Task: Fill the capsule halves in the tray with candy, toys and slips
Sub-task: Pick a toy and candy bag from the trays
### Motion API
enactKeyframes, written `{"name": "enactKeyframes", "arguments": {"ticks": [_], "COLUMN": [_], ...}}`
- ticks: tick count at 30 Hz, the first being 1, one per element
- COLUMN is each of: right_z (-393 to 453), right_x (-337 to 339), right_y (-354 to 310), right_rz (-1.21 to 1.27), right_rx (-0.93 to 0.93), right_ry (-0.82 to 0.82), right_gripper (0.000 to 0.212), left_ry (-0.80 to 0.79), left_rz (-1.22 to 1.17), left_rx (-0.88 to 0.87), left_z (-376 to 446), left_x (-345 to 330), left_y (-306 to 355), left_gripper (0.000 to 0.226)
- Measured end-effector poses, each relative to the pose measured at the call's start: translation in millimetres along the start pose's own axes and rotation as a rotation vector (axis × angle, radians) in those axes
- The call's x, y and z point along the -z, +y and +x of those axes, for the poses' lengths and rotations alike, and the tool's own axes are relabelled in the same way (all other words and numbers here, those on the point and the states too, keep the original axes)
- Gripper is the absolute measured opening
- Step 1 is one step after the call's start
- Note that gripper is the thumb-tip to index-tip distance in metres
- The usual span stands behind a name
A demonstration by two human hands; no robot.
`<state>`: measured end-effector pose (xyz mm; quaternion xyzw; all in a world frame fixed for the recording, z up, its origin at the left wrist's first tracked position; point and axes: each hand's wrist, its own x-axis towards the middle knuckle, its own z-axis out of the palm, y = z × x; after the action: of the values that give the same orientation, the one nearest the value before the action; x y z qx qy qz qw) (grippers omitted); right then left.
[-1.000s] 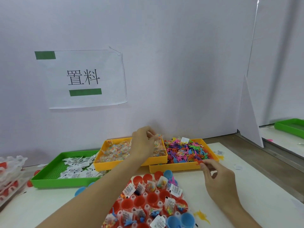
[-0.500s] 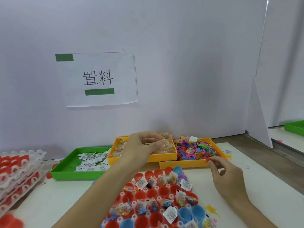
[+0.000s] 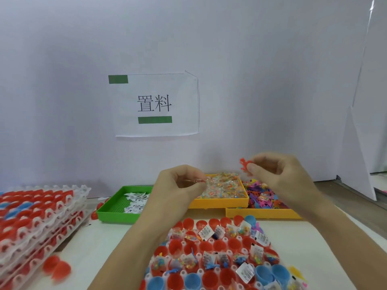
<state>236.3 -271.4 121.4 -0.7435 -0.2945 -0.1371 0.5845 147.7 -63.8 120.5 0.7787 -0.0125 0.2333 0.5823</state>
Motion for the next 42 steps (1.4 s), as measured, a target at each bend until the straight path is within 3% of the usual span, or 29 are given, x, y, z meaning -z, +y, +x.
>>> {"name": "enactKeyframes", "arguments": {"ticks": [7, 13, 21, 30, 36, 42], "right_z": [-6, -5, -9, -10, -10, -9], "right_x": [-9, -16, -38, -41, -35, -30], "right_y": [-51, -41, -40, -40, -40, -40], "right_rz": [0.060, -0.004, 0.101, 0.062, 0.054, 0.006], "right_rx": [0.051, -0.048, -0.012, 0.023, 0.001, -0.044], "right_ry": [-0.168, -0.148, -0.168, -0.203, -0.311, -0.365], "right_gripper": [0.004, 0.002, 0.005, 0.008, 0.006, 0.028], "left_ry": [-0.051, -0.106, -0.068, -0.014, 0.014, -0.105], "left_rz": [-0.204, -0.391, -0.562, -0.506, -0.400, -0.396], "left_rx": [-0.020, 0.044, 0.104, 0.038, 0.012, 0.024], "left_z": [-9, -17, -17, -16, -15, -12], "left_x": [2, -3, -7, -8, -7, -8], "left_y": [10, 13, 11, 6, 1, -4], "left_gripper": [0.009, 0.022, 0.016, 0.014, 0.018, 0.020]}}
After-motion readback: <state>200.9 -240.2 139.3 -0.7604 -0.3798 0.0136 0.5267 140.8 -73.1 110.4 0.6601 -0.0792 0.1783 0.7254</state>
